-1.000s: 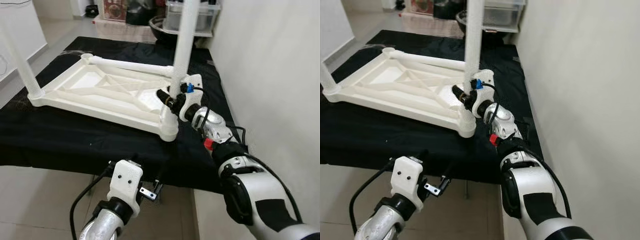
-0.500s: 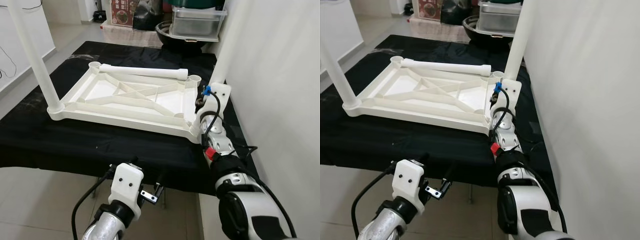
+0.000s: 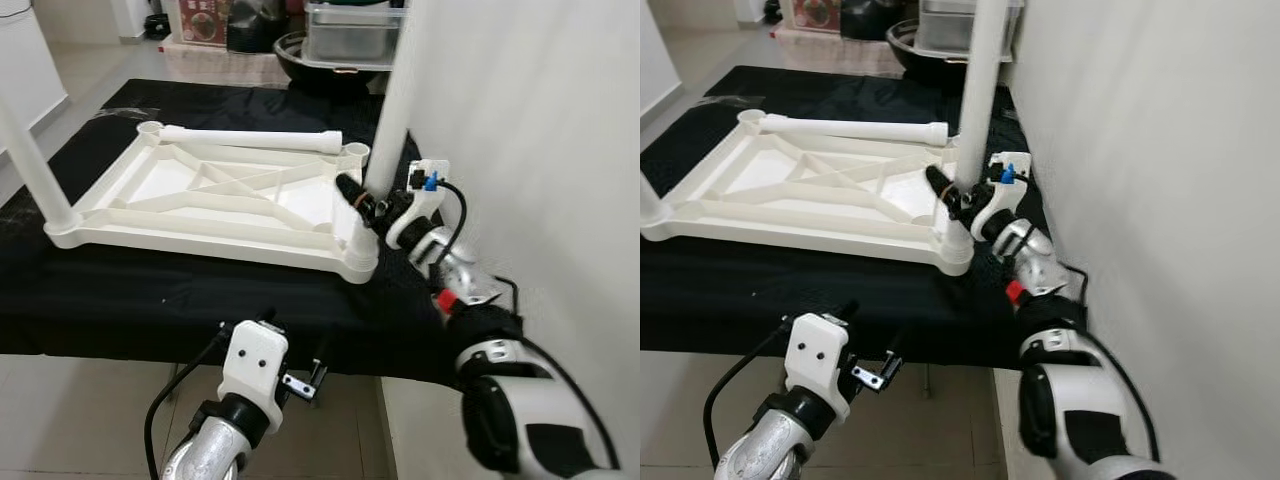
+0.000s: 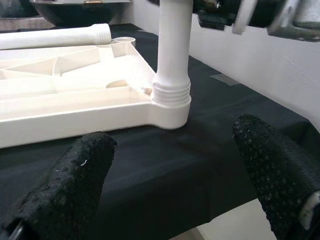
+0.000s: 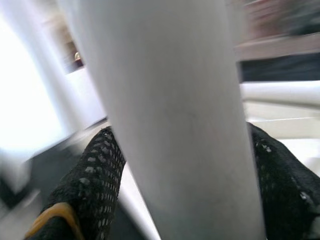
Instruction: Building children table
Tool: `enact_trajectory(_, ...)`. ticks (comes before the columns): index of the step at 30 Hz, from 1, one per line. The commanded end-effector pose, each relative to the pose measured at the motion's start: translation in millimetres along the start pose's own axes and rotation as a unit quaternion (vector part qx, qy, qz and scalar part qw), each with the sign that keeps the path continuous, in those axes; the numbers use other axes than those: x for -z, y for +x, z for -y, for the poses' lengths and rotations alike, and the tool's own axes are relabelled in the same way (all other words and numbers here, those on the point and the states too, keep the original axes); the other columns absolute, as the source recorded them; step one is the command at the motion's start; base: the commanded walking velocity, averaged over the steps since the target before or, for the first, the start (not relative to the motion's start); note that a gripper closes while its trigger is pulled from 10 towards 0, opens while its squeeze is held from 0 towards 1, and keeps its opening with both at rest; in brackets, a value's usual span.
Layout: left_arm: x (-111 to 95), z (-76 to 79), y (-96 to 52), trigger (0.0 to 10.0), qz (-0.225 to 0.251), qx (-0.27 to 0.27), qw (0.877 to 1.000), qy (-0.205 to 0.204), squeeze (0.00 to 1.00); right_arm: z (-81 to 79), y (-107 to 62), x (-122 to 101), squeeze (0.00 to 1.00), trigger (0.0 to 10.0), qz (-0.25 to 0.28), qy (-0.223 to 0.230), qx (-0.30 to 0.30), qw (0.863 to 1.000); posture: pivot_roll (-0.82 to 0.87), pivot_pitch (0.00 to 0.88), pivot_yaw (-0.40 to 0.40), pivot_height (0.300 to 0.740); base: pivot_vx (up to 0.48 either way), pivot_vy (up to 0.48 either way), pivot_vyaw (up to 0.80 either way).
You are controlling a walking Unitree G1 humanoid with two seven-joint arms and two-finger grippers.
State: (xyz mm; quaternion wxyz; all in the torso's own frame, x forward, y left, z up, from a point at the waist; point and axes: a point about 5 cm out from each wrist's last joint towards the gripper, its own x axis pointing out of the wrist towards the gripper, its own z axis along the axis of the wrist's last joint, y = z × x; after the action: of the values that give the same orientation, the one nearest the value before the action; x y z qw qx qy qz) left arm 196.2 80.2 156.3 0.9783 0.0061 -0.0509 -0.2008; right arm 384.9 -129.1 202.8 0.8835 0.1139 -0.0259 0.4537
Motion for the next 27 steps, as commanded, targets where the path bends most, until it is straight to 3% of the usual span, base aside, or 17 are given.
enact_trajectory(1, 4, -0.3, -0.6, 10.0, -0.009, 0.0, 1.0, 0.002, 0.0, -17.2, 11.6, 18, 0.0, 10.0, -0.06, -0.006, -0.098, 0.993, 0.12, 0.09, -0.098, 0.74, 0.0, 0.0, 0.0)
enact_trajectory(6, 4, -0.4, -0.7, 10.0, -0.009, -0.001, 1.0, 0.003, 0.0, -26.4, 20.3, 19, 0.0, 10.0, -0.066, -0.016, -0.133, 0.989, 0.12, 0.092, -0.099, 0.74, 0.0, 0.0, 0.0)
enact_trajectory(7, 3, -0.2, -0.7, 10.0, -0.008, -0.001, 1.0, 0.003, 0.0, -30.8, 27.4, 17, 0.0, 1.4, -0.058, -0.019, -0.137, 0.989, 0.12, 0.093, -0.098, 0.74, 0.0, 0.0, 0.0)
enact_trajectory(8, 3, -0.2, -0.7, 10.0, -0.008, -0.001, 1.0, 0.003, 0.0, -30.8, 27.4, 17, 0.0, 1.4, -0.058, -0.019, -0.137, 0.989, 0.12, 0.093, -0.098, 0.74, 0.0, 0.0, 0.0)
enact_trajectory(9, 4, -0.1, -0.7, 10.0, -0.009, -0.001, 1.0, 0.003, 0.0, -31.3, 34.9, 14, 0.0, 0.0, -0.052, -0.038, -0.106, 0.992, 0.12, 0.094, -0.098, 0.74, 0.0, 0.0, 0.0)
enact_trajectory(10, 4, -0.1, -0.7, 10.0, -0.009, -0.001, 1.0, 0.003, 0.0, -31.3, 34.9, 14, 0.0, 0.0, -0.052, -0.038, -0.106, 0.992, 0.12, 0.094, -0.098, 0.74, 0.0, 0.0, 0.0)
enact_trajectory(13, 4, 0.2, -0.4, 10.0, -0.009, 0.0, 1.0, 0.002, 0.0, -9.0, 42.2, 0, 0.0, 0.0, -0.027, -0.085, 0.124, 0.988, 0.12, 0.095, -0.097, 0.74, 0.0, 0.0, 0.0)
enact_trajectory(15, 4, 0.2, -0.3, 10.0, -0.01, 0.0, 1.0, 0.001, 0.0, -4.8, 40.8, -2, 0.0, 0.0, -0.022, -0.085, 0.157, 0.984, 0.12, 0.095, -0.097, 0.74, 0.0, 0.0, 0.0)
enact_trajectory(16, 4, 0.1, -0.1, 10.0, -0.01, 0.0, 1.0, 0.001, 0.0, 7.1, 32.2, -4, 0.0, 0.0, -0.018, -0.084, 0.237, 0.968, 0.11, 0.096, -0.095, 0.74, 0.0, 0.0, 0.0)
enact_trajectory(17, 4, 0.1, -0.1, 10.0, -0.01, 0.0, 1.0, 0.001, 0.0, 7.1, 32.2, -4, 0.0, 0.0, -0.018, -0.084, 0.237, 0.968, 0.11, 0.096, -0.095, 0.74, 0.0, 0.0, 0.0)
enact_trajectory(18, 4, 0.2, -0.1, 10.0, -0.009, 0.0, 1.0, 0.001, 0.0, 17.7, 22.2, -4, 0.0, 0.0, -0.018, -0.076, 0.304, 0.949, 0.11, 0.096, -0.095, 0.74, 0.0, 0.0, 0.0)
enact_trajectory(19, 4, 0.2, 0.0, 10.0, -0.009, 0.001, 1.0, 0.001, 0.0, 29.3, 7.5, 0, 0.0, 0.0, -0.022, -0.072, 0.391, 0.917, 0.11, 0.095, -0.093, 0.74, 0.0, 0.0, 0.0)
enact_trajectory(20, 4, 0.2, 0.0, 10.0, -0.009, 0.001, 1.0, 0.001, 0.0, 29.3, 7.5, 0, 0.0, 0.0, -0.022, -0.072, 0.391, 0.917, 0.11, 0.095, -0.093, 0.74, 0.0, 0.0, 0.0)
enact_trajectory(21, 4, 0.2, 0.0, 10.0, -0.009, 0.002, 1.0, 0.001, 0.0, 36.7, -4.6, 4, 0.0, 0.0, -0.027, -0.074, 0.454, 0.888, 0.1, 0.094, -0.094, 0.74, 0.0, 0.0, 0.0)
enact_trajectory(23, 4, 0.2, 0.1, 10.0, -0.008, 0.004, 1.0, 0.001, 0.0, 41.3, -18.5, 13, 0.0, 0.0, -0.031, -0.069, 0.525, 0.848, 0.1, 0.094, -0.089, 0.74, 0.0, 0.0, 0.0)
enact_trajectory(25, 4, 0.2, 0.1, 10.0, -0.008, 0.004, 1.0, 0.001, 0.0, 41.3, -20.8, 16, 0.0, 0.0, -0.031, -0.065, 0.539, 0.839, 0.1, 0.094, -0.089, 0.74, 0.0, 0.0, 0.0)
enact_trajectory(27, 4, -0.2, 0.1, 10.0, -0.007, 0.002, 1.0, 0.003, 0.0, 37.4, -26.0, 25, 0.0, 0.0, -0.017, -0.051, 0.598, 0.799, 0.1, 0.093, -0.093, 0.74, 0.0, 0.0, 0.0)
